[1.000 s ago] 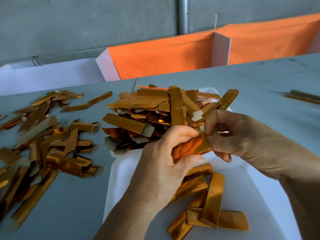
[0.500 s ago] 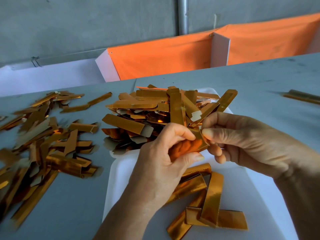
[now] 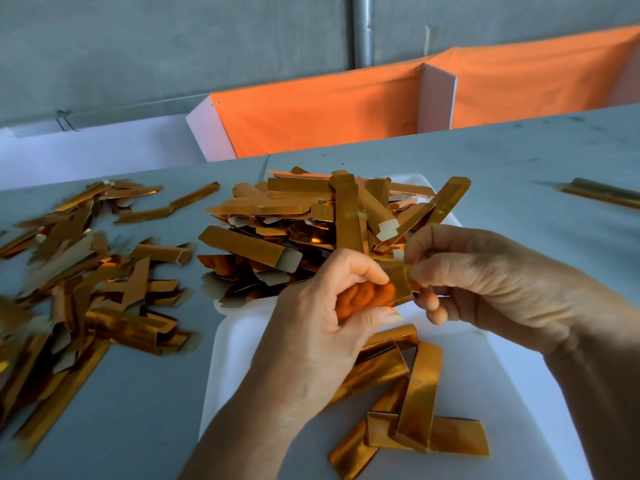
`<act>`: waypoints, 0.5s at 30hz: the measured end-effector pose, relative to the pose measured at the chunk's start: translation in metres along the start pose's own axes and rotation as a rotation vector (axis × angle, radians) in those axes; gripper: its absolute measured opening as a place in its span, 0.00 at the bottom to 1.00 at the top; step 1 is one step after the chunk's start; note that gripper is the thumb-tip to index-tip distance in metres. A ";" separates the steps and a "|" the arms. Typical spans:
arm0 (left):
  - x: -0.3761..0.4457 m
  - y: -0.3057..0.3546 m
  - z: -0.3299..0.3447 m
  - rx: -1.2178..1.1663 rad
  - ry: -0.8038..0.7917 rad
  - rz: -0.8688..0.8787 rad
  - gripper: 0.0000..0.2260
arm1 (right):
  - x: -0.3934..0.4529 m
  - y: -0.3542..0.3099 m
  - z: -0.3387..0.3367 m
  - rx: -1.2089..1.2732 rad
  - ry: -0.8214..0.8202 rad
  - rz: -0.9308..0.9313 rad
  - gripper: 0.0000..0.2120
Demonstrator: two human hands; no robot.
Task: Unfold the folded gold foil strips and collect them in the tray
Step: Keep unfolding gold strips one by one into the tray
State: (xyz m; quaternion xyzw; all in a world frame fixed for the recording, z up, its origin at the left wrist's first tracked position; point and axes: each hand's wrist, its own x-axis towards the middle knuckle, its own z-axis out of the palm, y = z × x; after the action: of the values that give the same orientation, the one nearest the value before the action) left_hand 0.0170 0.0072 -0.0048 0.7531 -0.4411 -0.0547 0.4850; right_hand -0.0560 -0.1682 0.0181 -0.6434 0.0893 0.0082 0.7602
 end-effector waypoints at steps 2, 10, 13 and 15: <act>0.000 0.000 0.000 -0.025 -0.002 -0.003 0.13 | 0.000 0.000 0.000 0.014 -0.001 0.002 0.04; -0.001 -0.002 0.000 -0.002 0.003 0.012 0.11 | -0.002 -0.002 0.003 -0.004 0.041 0.019 0.04; -0.002 -0.002 0.001 0.089 0.007 0.034 0.11 | 0.000 0.000 0.003 -0.098 0.079 0.031 0.05; -0.002 -0.001 0.001 0.113 0.008 0.032 0.11 | 0.000 0.000 0.003 -0.128 0.069 0.020 0.04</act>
State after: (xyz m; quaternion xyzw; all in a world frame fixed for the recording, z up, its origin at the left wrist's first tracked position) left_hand 0.0157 0.0077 -0.0070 0.7724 -0.4536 -0.0188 0.4441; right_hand -0.0561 -0.1649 0.0189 -0.6896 0.1211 -0.0009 0.7140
